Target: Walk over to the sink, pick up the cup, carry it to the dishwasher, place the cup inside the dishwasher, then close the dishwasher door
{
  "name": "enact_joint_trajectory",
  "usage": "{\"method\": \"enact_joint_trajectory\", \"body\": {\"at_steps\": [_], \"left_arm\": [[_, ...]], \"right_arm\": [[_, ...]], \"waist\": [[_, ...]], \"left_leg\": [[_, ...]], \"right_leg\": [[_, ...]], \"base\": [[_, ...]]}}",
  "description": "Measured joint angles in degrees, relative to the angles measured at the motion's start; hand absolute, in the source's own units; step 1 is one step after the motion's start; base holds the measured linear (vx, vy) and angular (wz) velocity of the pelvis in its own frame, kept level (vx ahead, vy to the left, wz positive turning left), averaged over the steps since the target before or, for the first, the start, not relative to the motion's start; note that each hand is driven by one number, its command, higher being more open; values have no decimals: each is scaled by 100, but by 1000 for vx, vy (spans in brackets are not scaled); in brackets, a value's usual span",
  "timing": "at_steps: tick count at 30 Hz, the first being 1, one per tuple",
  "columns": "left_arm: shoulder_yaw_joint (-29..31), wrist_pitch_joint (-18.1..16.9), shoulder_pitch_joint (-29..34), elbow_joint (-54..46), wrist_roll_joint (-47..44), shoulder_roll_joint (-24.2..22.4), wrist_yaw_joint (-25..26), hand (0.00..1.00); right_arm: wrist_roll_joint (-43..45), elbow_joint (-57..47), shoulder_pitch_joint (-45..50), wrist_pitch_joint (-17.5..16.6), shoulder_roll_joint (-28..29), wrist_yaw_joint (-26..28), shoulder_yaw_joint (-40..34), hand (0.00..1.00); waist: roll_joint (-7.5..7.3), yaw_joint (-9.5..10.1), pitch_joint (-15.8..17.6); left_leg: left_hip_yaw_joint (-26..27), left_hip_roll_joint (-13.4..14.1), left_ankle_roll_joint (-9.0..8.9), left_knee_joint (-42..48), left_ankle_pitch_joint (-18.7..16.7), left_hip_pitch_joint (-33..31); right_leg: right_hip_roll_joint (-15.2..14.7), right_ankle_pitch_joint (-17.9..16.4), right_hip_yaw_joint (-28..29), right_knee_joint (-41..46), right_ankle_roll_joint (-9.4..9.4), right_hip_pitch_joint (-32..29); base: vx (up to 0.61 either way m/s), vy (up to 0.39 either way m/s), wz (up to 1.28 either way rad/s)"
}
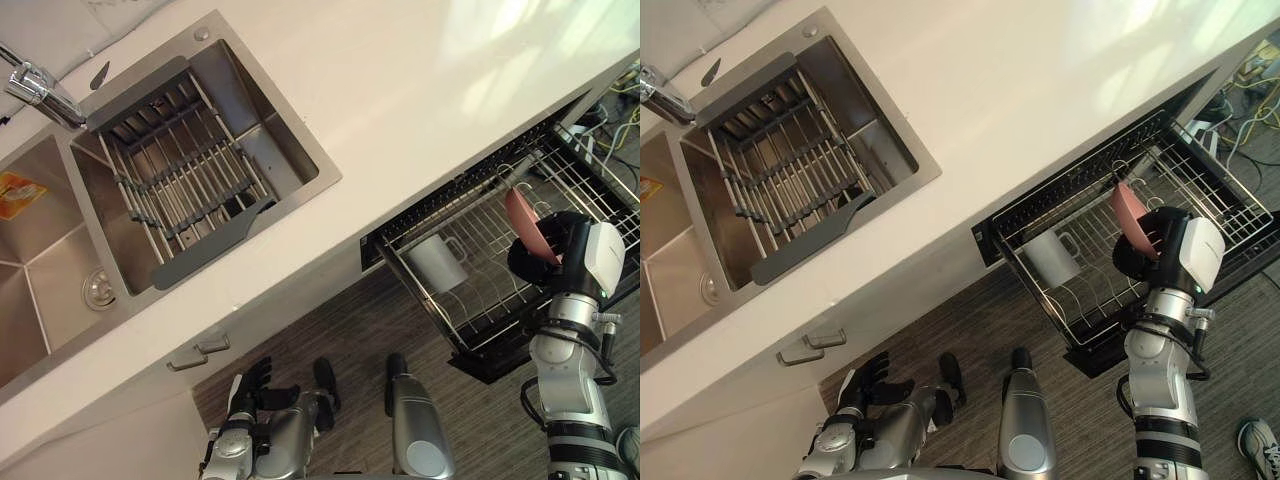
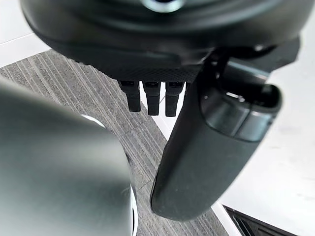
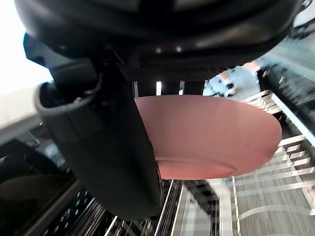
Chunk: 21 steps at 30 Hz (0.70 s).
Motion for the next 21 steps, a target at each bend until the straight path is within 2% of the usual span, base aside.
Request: {"method": "enact_joint_trajectory", "body": {"at_steps": [4, 15, 19, 20, 21], "left_arm": [[1, -55, -91, -15, -9, 2, 2, 90], [-10, -110, -129, -15, -122, -13, 32, 90], [-12, -111, -177, -15, -152, -43, 117, 90], [-11, -110, -182, -15, -160, -48, 123, 90], [-11, -110, -186, -14, -165, -56, 129, 90]], "right_arm": [[205, 298, -366, -6, -12, -1, 121, 30], [604, 1457, -1129, 2, -363, -10, 230, 30], [673, 1736, -1335, 121, -456, -28, 207, 30], [698, 1746, -1366, 145, -457, -30, 195, 90], [755, 1746, -1390, 157, -466, -45, 191, 90]], "waist": [[4, 20, 181], [56, 53, 241], [96, 115, 267], [104, 116, 271], [119, 116, 278]], "left_leg": [[-3, -24, 4, 0, 33, -6], [-8, -59, 1, 2, 102, -142], [-15, -66, 6, 1, 121, -222], [-16, -66, 7, 1, 121, -232], [-21, -66, 9, 1, 123, -243]], "right_leg": [[-31, 0, -6, 18, 0, -5], [-76, -1, -27, 47, 2, -141], [-94, -1, -49, 105, 2, -241], [-96, -1, -56, 106, 1, -248], [-104, -1, -77, 109, 1, -251]], "base": [[-1, 6, 2], [0, 2, 1], [-1, -2, 2], [-18, -5, 6], [-13, -1, 9]]}}
